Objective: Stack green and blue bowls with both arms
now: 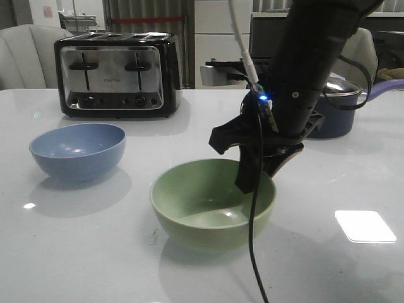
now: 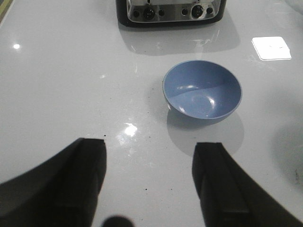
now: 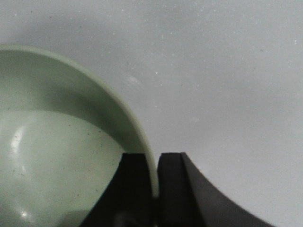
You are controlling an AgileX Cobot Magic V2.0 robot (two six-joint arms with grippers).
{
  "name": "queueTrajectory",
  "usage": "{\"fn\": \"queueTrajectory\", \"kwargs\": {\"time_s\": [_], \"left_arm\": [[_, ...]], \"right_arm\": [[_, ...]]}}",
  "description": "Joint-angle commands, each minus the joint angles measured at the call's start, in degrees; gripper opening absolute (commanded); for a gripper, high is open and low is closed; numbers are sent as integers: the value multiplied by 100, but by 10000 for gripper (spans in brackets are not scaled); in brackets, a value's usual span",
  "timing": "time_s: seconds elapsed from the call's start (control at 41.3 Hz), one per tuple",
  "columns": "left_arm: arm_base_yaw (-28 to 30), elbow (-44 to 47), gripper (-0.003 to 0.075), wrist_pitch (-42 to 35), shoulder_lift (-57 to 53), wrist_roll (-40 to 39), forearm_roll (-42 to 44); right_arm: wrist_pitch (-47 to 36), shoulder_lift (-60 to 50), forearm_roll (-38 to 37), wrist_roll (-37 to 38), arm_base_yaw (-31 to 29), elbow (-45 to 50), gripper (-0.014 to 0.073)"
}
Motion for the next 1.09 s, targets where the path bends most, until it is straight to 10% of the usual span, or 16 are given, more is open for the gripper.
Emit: {"fn": "queueTrajectory", "kwargs": {"time_s": [0.0,0.169,1.065], "left_arm": [[14,-155,454,-441,38,8,-65],[14,-155,454,-441,38,8,-65],[14,-155,454,-455,38,8,-65]], "right_arm": [[-262,-269,53,-76,-7,-155,271],[-236,-569,53,-76,-7,-163,451],[-138,-5829,57,-267,171,2656,453]]}}
